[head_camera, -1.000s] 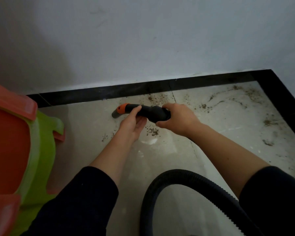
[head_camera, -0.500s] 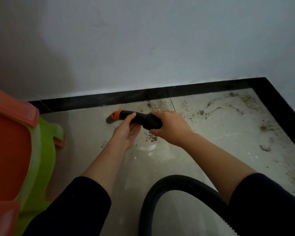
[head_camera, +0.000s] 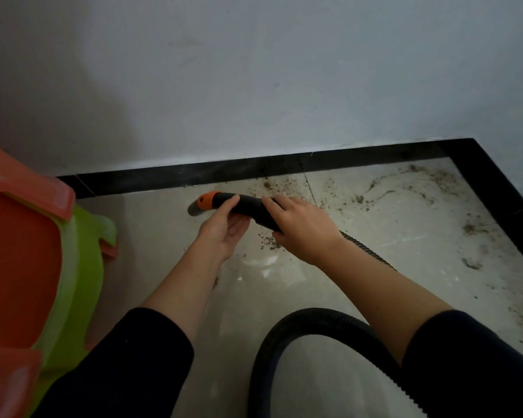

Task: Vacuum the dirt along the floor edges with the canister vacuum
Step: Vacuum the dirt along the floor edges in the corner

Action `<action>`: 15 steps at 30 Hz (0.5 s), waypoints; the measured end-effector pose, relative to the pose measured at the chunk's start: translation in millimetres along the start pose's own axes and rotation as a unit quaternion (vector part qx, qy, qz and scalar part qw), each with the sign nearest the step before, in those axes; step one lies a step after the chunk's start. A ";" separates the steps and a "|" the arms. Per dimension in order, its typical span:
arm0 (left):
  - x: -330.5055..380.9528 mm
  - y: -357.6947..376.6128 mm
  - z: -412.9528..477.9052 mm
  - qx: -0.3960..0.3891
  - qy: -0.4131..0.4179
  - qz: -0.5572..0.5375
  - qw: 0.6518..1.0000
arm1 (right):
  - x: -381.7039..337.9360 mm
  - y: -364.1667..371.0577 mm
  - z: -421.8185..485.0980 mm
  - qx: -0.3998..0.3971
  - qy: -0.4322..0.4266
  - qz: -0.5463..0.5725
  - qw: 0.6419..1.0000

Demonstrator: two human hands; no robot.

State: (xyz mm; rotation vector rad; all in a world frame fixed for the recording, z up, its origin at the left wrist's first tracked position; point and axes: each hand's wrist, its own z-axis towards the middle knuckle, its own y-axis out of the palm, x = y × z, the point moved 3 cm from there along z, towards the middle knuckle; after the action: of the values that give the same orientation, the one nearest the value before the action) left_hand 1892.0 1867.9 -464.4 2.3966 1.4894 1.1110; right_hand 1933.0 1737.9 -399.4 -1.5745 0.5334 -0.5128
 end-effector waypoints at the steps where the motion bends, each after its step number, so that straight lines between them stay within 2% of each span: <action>1: 1.4 -0.2 0.8 0.000 0.000 0.003 1.000 | 0.3 0.2 0.0 0.001 0.002 -0.003 1.000; 10: 5.4 2.3 5.0 -0.018 -0.009 0.025 0.999 | 4.9 11.6 -4.5 0.003 0.016 -0.083 0.996; 15: 8.6 1.9 -1.0 -0.021 -0.009 0.028 0.999 | 4.1 4.2 -6.2 0.001 0.022 -0.075 0.997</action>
State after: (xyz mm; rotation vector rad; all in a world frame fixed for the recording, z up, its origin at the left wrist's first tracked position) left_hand 1894.9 1873.7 -458.3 2.4282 1.3872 1.1172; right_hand 1932.3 1730.3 -403.1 -1.6119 0.4501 -0.6624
